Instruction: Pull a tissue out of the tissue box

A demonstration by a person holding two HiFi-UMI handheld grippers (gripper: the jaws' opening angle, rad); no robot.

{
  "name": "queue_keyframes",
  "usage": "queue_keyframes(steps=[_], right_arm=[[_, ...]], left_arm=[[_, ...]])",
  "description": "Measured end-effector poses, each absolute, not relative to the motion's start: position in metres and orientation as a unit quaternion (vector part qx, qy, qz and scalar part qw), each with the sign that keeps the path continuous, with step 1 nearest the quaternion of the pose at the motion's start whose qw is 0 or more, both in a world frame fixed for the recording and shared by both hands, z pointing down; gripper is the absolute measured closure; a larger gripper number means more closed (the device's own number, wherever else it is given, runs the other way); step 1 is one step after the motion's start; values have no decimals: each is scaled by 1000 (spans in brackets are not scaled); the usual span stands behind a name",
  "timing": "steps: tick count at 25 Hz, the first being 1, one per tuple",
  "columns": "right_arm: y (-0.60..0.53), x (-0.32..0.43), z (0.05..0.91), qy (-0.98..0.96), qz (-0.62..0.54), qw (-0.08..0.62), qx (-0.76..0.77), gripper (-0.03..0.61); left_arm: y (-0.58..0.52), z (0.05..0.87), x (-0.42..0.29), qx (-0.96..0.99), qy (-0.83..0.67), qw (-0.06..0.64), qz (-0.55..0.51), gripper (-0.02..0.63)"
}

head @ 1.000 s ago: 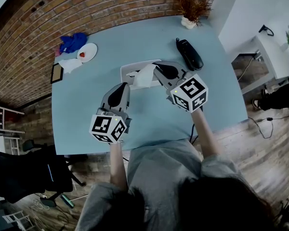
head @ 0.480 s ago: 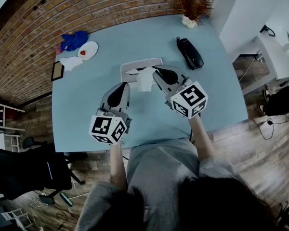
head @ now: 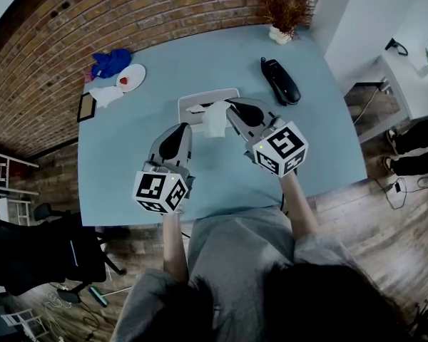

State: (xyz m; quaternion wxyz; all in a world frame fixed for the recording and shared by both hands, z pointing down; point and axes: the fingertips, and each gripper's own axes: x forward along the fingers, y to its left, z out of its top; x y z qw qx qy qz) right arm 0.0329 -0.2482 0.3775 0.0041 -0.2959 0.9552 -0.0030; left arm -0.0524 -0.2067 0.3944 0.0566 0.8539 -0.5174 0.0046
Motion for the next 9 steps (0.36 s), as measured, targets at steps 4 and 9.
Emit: queue_keyframes(steps=[4, 9], right_arm=[[-248, 36, 376, 956, -5, 9, -293, 578], [-249, 39, 374, 956, -5, 12, -294, 578]], left_arm=[[-208, 395, -50, 853, -519, 57, 7, 611], [-208, 396, -45, 854, -517, 58, 9, 611]])
